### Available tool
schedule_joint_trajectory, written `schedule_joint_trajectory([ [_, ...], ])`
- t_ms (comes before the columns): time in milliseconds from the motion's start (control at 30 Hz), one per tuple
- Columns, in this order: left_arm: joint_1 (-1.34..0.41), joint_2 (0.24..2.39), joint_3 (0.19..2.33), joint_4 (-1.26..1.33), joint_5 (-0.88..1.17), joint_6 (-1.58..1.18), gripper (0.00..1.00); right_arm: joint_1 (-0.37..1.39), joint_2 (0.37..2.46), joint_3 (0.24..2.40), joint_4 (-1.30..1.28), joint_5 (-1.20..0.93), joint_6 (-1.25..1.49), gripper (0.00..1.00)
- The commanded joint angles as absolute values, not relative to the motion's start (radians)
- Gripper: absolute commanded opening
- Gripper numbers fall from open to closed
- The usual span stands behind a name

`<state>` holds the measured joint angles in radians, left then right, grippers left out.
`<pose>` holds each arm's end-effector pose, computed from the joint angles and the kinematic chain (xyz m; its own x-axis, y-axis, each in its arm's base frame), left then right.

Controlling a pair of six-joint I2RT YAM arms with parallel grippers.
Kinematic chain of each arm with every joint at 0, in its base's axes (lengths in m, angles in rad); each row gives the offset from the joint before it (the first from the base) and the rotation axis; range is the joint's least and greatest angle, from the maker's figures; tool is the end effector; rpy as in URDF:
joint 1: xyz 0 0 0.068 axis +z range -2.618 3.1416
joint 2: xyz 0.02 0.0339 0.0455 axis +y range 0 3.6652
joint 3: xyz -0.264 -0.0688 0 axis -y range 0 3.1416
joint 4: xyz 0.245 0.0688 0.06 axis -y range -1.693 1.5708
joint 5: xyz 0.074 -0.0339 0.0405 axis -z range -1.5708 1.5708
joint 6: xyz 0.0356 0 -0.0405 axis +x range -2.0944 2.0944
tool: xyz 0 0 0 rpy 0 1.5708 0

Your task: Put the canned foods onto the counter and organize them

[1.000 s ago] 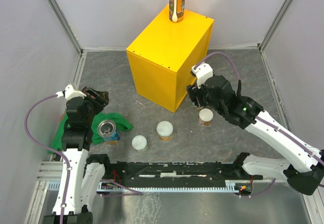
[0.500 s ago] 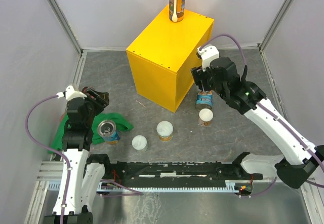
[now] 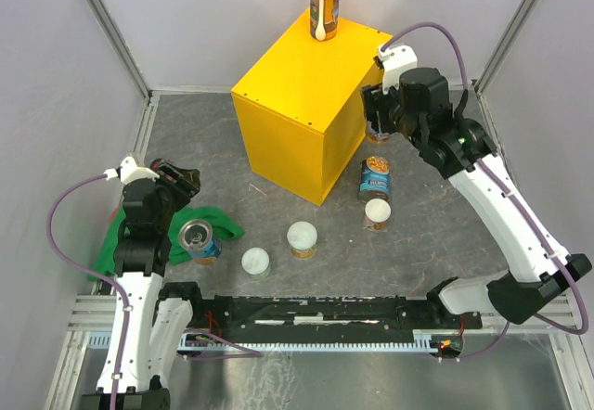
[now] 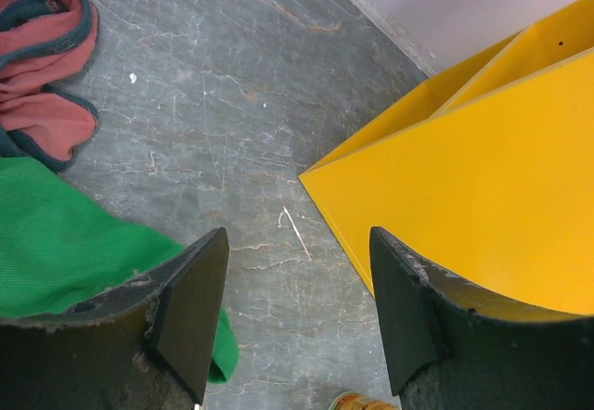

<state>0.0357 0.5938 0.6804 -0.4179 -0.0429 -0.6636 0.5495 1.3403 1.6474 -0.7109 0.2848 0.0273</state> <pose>0.1435 0.0067 0.3065 -0.2092 -0.6233 -0.7535 -0.2602 0.7783 -0.5715 0.2394 0.1349 0.4593 -0.3426 -0.1791 -0.9222 -0.2716 0.9586 -0.0853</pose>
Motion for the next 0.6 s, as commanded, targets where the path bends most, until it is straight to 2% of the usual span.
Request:
schedule_joint_trajectory([
  [0,0.032,0.598,0.686,-0.38,-0.038,-0.675,0.69,0.523,1.345,1.785,-0.583,0.27,0.009,0.01],
  [567,0.032,0.602,0.683,-0.388,-0.082,-0.64,0.71,0.456,1.525,2.172,-0.63,0.268,-0.033,0.01],
])
